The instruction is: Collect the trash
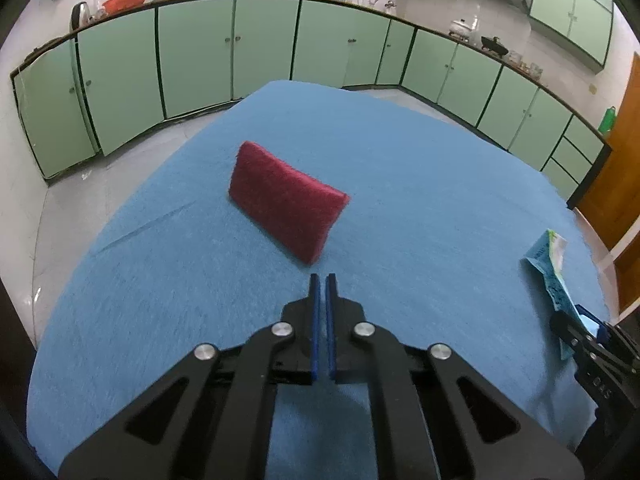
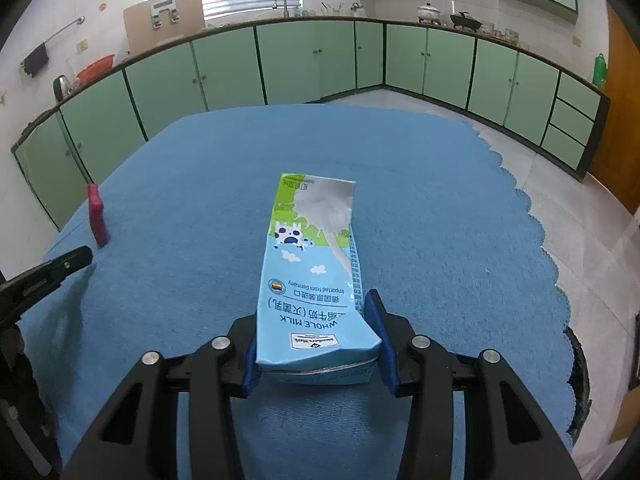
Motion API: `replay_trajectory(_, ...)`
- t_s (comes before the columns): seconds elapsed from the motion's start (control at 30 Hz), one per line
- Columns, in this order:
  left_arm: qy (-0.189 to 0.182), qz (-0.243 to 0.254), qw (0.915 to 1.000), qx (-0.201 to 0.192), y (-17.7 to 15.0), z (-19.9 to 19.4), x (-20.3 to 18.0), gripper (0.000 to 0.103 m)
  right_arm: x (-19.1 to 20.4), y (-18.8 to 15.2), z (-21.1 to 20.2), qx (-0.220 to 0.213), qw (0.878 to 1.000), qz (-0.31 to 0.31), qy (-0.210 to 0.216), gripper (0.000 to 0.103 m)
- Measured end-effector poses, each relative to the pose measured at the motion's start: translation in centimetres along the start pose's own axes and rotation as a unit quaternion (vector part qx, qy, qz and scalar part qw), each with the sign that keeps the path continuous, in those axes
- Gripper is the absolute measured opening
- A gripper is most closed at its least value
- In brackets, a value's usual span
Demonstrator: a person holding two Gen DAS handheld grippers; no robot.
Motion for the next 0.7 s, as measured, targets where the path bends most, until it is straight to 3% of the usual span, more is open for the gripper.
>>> replay_trajectory(0.23,-0.005,-0.006,1.0000,-0.005,0.2,-0.3,0.4,0.004,0.0,0.1,0.1,0.002,1.000,0.000,0.000,0.046)
replay_trajectory(0.27,-0.005,-0.007,0.9999,-0.006,0.4,-0.4,0.4,0.015,0.0,0.1,0.2,0.004,1.000,0.000,0.000,0.046)
replay_trajectory(0.3,-0.004,-0.010,0.9999,-0.007,0.5,-0.3,0.6,0.036,0.0,0.1,0.3,0.004,1.000,0.000,0.000,0.046)
replay_trajectory(0.37,-0.004,-0.015,0.9998,-0.012,1.0,-0.2,0.4,0.049,0.0,0.2,0.4,0.004,1.000,0.000,0.000,0.045)
replay_trajectory(0.7,0.033,-0.033,0.9988,0.009,2.8,3.0,1.0,0.052,0.0,1.0,1.1,0.007,1.000,0.002,0.004,0.046)
Point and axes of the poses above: each gripper's, at about its wrist camera, not at the fingertips, and z roughly the way its jaws point, x to its left, y to its top, the point moved 9 cm from there along z, roughly the way its jaws point, and after that the axes turned 12 degrees about z, right-handed, at the moved point
